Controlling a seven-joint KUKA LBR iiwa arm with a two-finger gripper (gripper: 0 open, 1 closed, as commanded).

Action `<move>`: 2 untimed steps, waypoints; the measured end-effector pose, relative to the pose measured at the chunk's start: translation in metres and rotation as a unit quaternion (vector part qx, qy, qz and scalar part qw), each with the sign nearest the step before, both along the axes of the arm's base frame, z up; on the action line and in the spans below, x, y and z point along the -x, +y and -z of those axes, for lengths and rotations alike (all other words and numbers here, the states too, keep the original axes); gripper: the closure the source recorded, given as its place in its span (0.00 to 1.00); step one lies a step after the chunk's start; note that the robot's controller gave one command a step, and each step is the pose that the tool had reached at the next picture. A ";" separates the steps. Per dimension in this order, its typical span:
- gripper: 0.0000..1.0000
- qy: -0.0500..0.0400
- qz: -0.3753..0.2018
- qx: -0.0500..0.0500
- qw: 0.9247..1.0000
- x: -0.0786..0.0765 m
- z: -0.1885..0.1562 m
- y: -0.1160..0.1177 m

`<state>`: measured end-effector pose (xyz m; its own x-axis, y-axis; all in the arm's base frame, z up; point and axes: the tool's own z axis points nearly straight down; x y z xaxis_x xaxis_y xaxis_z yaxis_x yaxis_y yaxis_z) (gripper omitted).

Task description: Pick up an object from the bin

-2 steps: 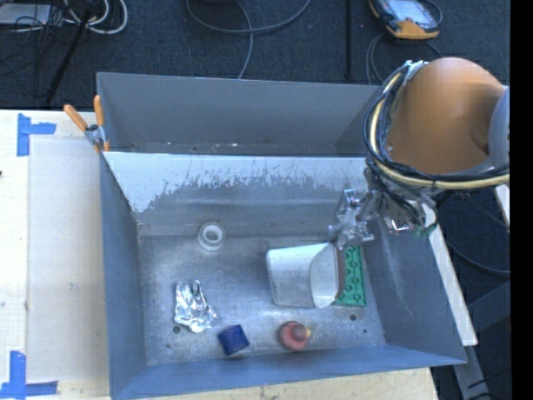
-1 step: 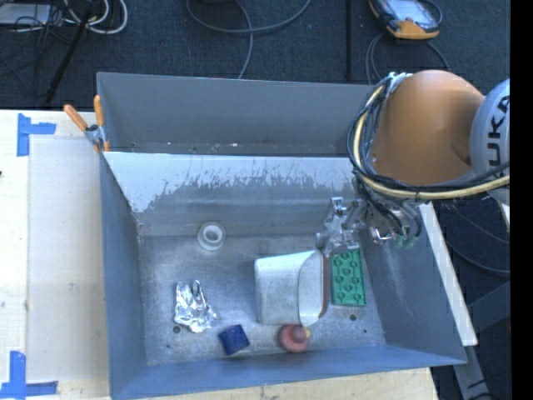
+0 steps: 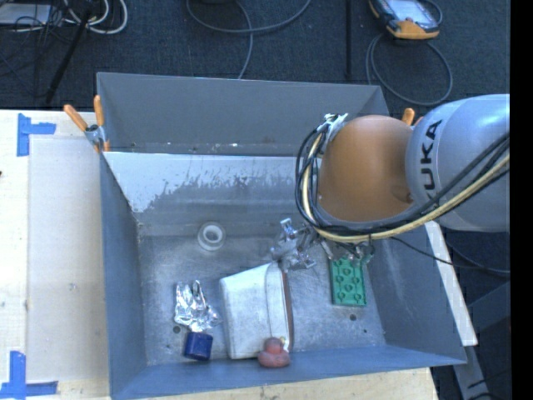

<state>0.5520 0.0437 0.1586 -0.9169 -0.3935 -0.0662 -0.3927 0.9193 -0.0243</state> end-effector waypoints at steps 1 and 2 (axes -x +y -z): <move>1.00 0.030 -0.185 0.008 0.982 0.017 -0.197 0.021; 1.00 0.032 -0.222 0.009 0.975 0.068 -0.044 0.045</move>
Offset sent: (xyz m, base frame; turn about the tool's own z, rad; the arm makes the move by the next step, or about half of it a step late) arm -0.0181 0.0199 0.1947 -0.3734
